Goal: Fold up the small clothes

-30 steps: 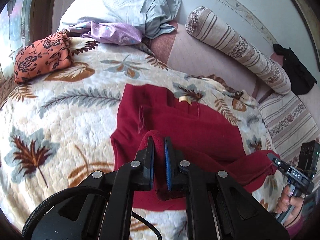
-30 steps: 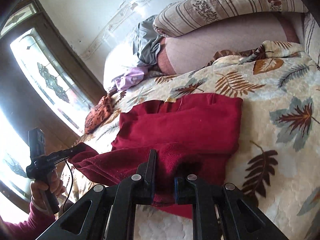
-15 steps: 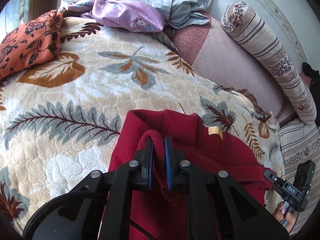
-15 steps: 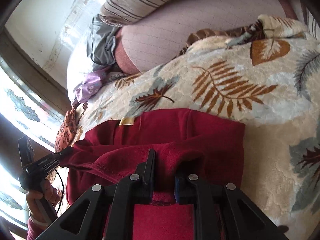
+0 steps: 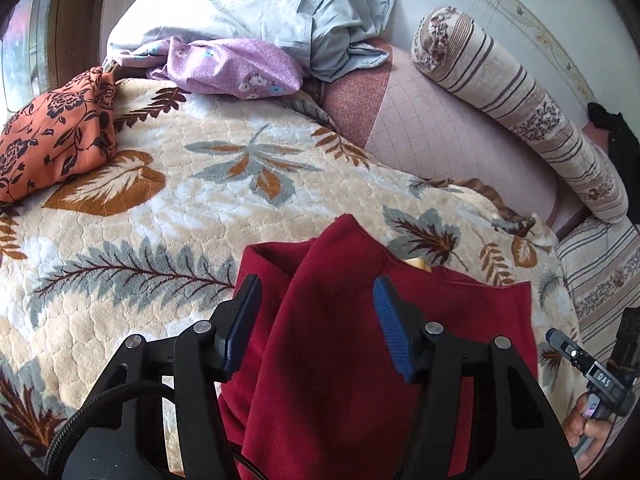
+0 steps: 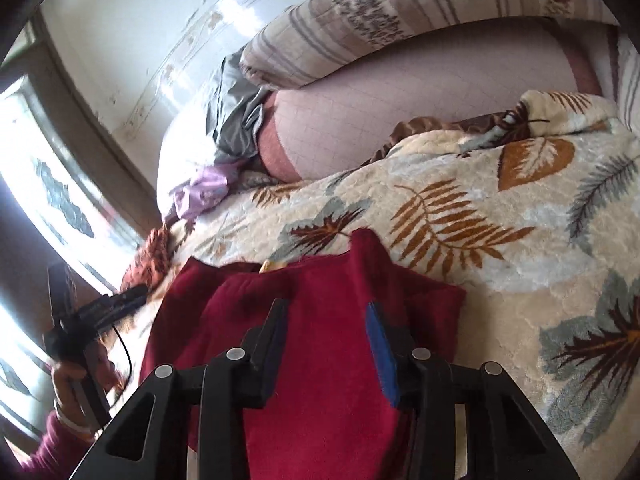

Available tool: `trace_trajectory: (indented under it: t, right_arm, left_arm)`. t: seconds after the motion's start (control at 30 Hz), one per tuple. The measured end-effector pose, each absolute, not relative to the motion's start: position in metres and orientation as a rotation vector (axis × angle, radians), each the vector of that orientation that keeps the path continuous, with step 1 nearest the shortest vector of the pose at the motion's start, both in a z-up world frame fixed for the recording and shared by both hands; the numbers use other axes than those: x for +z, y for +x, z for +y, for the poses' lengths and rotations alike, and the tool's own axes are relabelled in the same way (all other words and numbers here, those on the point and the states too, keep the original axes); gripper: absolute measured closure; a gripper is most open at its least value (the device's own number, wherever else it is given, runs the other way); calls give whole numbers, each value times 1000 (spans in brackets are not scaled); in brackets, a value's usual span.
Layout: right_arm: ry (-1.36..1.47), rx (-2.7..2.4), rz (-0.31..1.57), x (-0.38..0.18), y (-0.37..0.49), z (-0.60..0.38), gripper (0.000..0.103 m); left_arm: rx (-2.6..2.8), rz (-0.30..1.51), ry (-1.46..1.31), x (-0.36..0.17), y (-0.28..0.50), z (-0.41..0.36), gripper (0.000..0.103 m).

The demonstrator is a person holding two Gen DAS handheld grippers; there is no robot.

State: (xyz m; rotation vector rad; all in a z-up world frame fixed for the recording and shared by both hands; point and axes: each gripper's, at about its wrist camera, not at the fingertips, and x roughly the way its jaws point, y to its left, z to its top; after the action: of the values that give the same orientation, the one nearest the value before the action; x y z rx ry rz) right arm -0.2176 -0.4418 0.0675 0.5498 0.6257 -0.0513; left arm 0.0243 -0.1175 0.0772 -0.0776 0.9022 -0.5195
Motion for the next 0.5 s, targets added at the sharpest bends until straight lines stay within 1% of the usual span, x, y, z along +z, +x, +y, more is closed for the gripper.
trace_trajectory:
  t: [0.13,0.27,0.3,0.4,0.5]
  right_arm:
    - [476,-101,690,45,-180,-426,65]
    - [414,-256,771,18,-144,-440,66]
    - [429,-279,773,11,-139,-448,66]
    - [483,-292,780,-2,-132,-463,67]
    - [448,-304,782,1,-129,-460,67]
  left_arm:
    - [-431,950,-6,49,42,-134,45]
    - [-369,992,34,26,60,-139,45]
    - [-363,995,39,22,63,-140,43]
    - [-347,1003,39,15,68,-141,43]
    - [-349,992,53,20,65,-141,43]
